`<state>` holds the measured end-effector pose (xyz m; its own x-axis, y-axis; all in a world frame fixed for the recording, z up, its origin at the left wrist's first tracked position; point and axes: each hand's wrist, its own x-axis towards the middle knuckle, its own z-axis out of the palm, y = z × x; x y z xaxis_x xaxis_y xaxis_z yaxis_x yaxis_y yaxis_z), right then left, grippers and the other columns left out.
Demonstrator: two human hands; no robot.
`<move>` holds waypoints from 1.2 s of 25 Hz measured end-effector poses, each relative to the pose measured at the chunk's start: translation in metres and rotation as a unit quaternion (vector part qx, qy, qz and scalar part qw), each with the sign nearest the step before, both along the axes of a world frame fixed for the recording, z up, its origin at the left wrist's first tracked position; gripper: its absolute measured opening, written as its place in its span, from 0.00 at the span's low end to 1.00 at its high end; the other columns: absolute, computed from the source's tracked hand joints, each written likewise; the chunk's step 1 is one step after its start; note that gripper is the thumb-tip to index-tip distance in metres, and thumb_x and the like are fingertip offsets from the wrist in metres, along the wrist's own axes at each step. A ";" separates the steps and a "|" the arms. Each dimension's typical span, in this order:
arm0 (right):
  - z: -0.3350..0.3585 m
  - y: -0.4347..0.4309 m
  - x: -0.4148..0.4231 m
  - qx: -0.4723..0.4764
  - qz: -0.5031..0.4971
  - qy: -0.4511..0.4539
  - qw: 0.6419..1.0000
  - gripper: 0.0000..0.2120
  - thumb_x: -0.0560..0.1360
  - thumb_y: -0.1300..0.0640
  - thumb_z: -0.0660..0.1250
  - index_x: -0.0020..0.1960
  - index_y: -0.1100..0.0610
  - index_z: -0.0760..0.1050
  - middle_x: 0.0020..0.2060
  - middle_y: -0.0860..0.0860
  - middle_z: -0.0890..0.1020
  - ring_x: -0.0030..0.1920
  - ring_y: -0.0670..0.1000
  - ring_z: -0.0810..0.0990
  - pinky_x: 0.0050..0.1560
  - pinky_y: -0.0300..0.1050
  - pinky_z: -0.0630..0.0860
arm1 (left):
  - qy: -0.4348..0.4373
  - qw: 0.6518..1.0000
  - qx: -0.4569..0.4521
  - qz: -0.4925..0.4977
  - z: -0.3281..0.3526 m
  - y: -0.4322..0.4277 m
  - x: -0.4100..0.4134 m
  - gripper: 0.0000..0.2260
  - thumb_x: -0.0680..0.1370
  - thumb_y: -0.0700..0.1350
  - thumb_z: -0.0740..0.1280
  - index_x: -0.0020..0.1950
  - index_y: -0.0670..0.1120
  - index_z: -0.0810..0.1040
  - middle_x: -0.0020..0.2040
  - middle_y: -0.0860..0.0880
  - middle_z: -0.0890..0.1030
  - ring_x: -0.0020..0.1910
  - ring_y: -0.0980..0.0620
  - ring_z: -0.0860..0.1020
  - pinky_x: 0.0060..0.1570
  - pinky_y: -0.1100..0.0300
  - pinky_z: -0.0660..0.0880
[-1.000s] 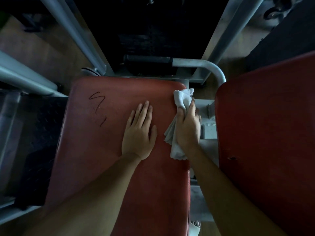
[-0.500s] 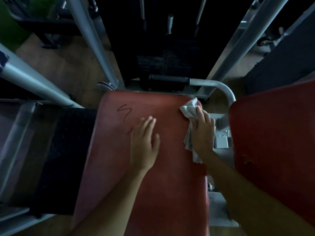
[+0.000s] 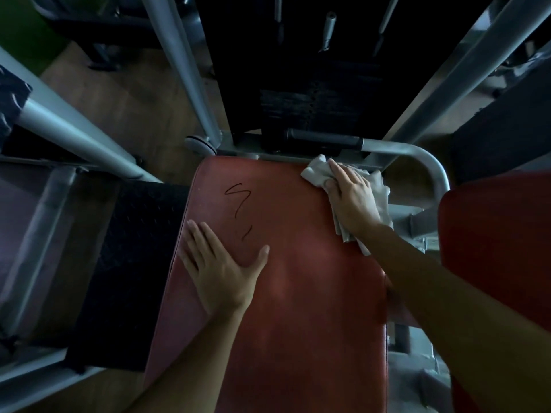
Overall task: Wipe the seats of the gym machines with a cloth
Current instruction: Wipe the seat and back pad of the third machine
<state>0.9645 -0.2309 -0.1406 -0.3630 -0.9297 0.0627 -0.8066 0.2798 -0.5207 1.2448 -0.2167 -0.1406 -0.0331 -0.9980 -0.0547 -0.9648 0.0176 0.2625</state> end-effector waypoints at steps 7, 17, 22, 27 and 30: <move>0.005 -0.018 0.009 0.045 0.055 0.037 0.997 0.27 0.83 0.41 0.56 0.77 0.55 0.64 0.71 0.53 0.75 0.71 0.54 0.71 0.73 0.49 0.63 | -0.034 0.999 0.006 -0.007 0.004 -0.003 -0.005 0.60 0.66 0.80 0.60 0.80 0.36 0.51 0.82 0.38 0.49 0.81 0.40 0.52 0.78 0.40 0.51; 0.007 -0.048 0.003 0.087 0.076 0.014 0.993 0.24 0.83 0.42 0.57 0.72 0.54 0.71 0.66 0.52 0.79 0.68 0.54 0.74 0.69 0.50 0.65 | -0.071 0.997 0.013 -0.007 0.004 -0.004 -0.006 0.58 0.68 0.79 0.56 0.80 0.35 0.51 0.82 0.38 0.47 0.81 0.40 0.50 0.78 0.40 0.50; 0.004 -0.026 -0.019 0.057 0.080 -0.008 0.995 0.23 0.83 0.46 0.59 0.72 0.56 0.72 0.66 0.52 0.79 0.68 0.54 0.75 0.68 0.52 0.67 | -0.072 0.997 0.008 -0.008 0.005 -0.004 -0.007 0.57 0.69 0.79 0.57 0.80 0.35 0.51 0.82 0.39 0.47 0.81 0.42 0.48 0.78 0.40 0.50; 0.001 -0.036 -0.007 0.079 0.076 0.020 0.994 0.22 0.84 0.47 0.57 0.75 0.55 0.69 0.68 0.50 0.78 0.69 0.54 0.73 0.68 0.48 0.62 | -0.080 0.997 -0.001 -0.011 0.002 -0.004 -0.006 0.56 0.70 0.78 0.57 0.80 0.34 0.52 0.82 0.39 0.48 0.81 0.41 0.48 0.78 0.40 0.49; 0.004 -0.052 0.004 0.088 0.120 0.005 0.989 0.23 0.84 0.47 0.56 0.77 0.53 0.66 0.71 0.48 0.75 0.71 0.52 0.70 0.70 0.47 0.60 | -0.082 0.997 -0.001 -0.009 0.001 -0.005 -0.005 0.56 0.69 0.78 0.57 0.80 0.35 0.53 0.82 0.39 0.49 0.81 0.41 0.49 0.78 0.41 0.50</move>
